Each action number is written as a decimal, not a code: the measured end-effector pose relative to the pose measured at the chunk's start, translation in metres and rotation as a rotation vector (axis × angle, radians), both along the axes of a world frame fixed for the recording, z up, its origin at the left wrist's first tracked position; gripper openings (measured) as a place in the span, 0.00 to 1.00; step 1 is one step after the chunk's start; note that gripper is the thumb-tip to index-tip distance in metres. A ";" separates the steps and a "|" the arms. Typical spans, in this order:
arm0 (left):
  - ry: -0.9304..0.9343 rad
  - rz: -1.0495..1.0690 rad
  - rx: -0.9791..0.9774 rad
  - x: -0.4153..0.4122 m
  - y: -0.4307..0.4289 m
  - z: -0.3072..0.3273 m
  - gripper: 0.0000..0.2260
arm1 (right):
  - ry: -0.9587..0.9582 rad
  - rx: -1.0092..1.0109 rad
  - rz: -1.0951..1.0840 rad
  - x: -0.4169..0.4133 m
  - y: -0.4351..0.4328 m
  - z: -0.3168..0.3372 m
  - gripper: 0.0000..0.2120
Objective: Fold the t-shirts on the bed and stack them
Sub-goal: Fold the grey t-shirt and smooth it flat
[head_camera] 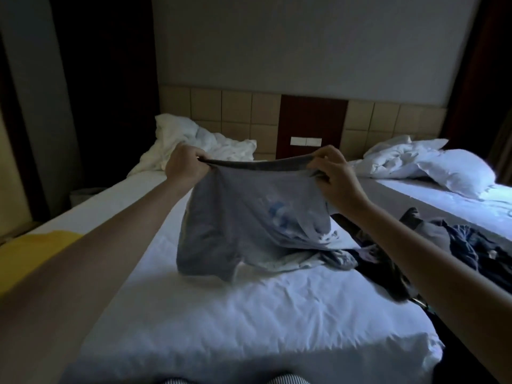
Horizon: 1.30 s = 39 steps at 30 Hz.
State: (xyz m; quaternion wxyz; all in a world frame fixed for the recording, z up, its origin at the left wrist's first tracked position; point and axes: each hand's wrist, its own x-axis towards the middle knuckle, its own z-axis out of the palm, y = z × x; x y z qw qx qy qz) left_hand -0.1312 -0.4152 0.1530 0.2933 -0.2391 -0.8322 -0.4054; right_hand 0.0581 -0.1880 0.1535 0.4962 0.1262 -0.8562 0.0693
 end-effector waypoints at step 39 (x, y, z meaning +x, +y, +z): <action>-0.296 -0.310 0.288 0.009 -0.077 0.058 0.06 | -0.410 -0.153 -0.452 -0.030 0.012 0.074 0.13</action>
